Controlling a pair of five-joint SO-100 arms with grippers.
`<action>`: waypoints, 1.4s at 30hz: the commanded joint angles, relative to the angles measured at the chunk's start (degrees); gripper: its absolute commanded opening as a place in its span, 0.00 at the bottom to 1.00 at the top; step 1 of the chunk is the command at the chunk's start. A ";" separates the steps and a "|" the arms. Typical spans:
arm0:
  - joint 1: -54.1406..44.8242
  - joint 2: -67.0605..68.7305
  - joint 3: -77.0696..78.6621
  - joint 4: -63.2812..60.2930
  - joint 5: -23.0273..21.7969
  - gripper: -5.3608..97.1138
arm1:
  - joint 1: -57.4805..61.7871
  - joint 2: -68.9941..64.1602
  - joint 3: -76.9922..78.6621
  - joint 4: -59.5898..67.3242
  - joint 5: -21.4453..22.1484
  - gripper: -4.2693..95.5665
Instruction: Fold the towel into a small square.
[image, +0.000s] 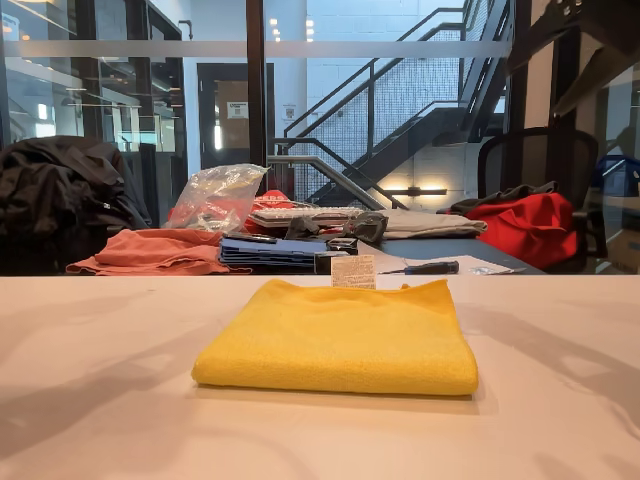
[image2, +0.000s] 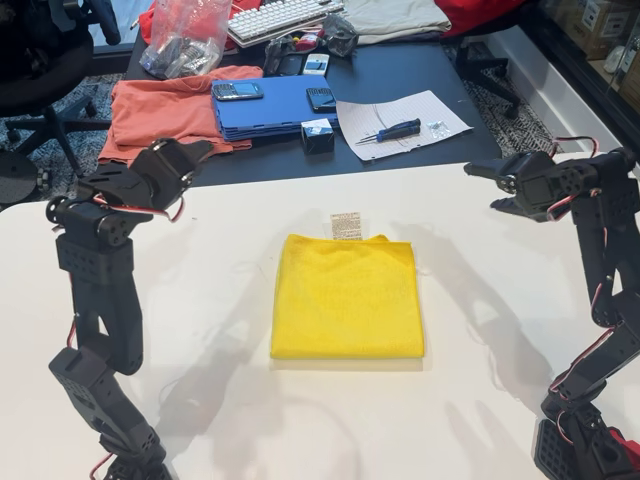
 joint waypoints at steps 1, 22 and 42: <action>-0.62 0.97 -1.05 1.14 -0.18 0.34 | 0.00 2.29 -0.97 -0.18 0.44 0.02; -18.02 0.18 5.10 0.88 -2.37 0.34 | 14.50 -2.29 -0.97 -1.05 0.44 0.02; -17.40 0.09 7.38 0.70 -2.72 0.34 | 15.21 -5.98 -0.53 -0.88 0.44 0.02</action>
